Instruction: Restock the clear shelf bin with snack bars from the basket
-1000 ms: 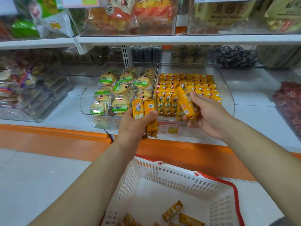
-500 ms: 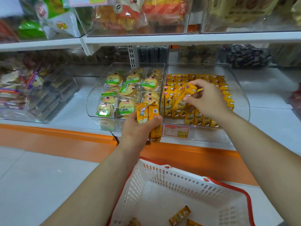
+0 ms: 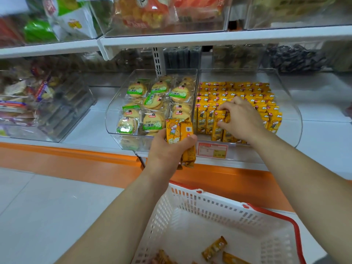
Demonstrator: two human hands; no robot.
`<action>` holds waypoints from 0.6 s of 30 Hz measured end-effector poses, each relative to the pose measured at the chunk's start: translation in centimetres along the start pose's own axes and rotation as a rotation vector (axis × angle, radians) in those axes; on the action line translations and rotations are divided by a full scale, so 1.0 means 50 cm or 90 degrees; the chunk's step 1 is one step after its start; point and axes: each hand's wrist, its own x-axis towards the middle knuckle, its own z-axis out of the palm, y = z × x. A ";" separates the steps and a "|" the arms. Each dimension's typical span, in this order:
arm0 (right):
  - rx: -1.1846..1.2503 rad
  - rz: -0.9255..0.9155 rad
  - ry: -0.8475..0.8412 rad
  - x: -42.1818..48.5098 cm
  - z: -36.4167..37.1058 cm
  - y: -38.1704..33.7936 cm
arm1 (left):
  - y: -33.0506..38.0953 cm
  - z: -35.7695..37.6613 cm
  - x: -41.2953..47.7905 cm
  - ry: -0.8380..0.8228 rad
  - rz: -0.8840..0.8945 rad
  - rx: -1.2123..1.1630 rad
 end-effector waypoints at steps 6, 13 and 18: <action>0.119 0.007 0.100 -0.031 -0.051 -0.041 | 0.002 -0.003 -0.001 -0.020 -0.021 -0.036; 0.653 0.118 -0.193 -0.135 -0.075 -0.141 | -0.001 0.012 -0.006 -0.157 -0.062 -0.175; 0.763 0.146 -0.186 -0.145 -0.099 -0.118 | -0.010 0.019 -0.012 -0.186 0.007 -0.131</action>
